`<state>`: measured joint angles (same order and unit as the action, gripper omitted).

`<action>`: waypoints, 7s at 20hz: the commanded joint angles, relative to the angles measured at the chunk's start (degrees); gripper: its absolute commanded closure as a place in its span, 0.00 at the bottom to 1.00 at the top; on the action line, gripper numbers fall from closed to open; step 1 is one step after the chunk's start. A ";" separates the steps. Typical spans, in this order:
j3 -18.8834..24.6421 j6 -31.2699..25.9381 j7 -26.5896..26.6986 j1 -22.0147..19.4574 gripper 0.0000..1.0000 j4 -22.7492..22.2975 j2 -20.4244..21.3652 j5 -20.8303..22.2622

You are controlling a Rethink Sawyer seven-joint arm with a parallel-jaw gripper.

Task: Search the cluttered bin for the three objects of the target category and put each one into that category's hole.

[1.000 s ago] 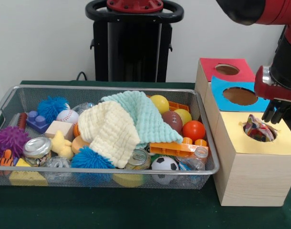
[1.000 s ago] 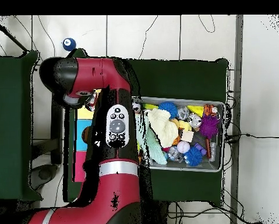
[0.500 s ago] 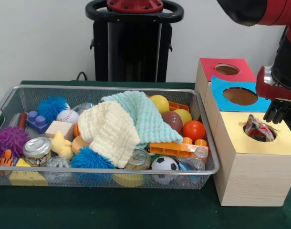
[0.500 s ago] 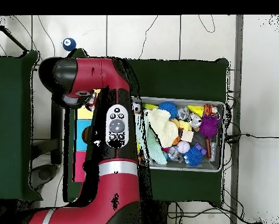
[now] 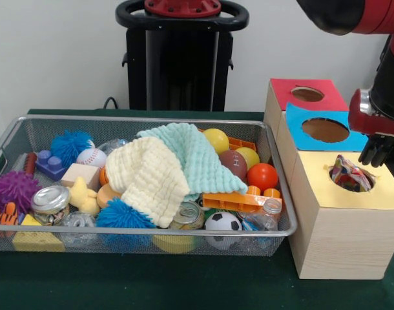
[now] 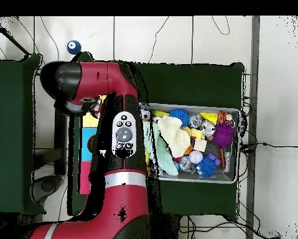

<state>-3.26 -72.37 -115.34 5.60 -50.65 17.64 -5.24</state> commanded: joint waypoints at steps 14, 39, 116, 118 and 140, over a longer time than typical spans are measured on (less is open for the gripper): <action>2.10 5.16 -4.59 0.89 1.00 -4.31 -4.37 3.03; 0.60 13.17 -5.49 0.97 1.00 -5.33 -6.41 4.89; -5.35 16.85 -1.97 -1.57 1.00 -1.13 -10.69 11.01; -5.40 16.23 -1.47 -1.80 1.00 -0.42 -10.98 11.17; -3.31 18.17 -0.01 -2.70 1.00 -1.17 -11.04 10.71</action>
<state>-7.69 -62.94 -115.33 7.03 -48.18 10.50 0.17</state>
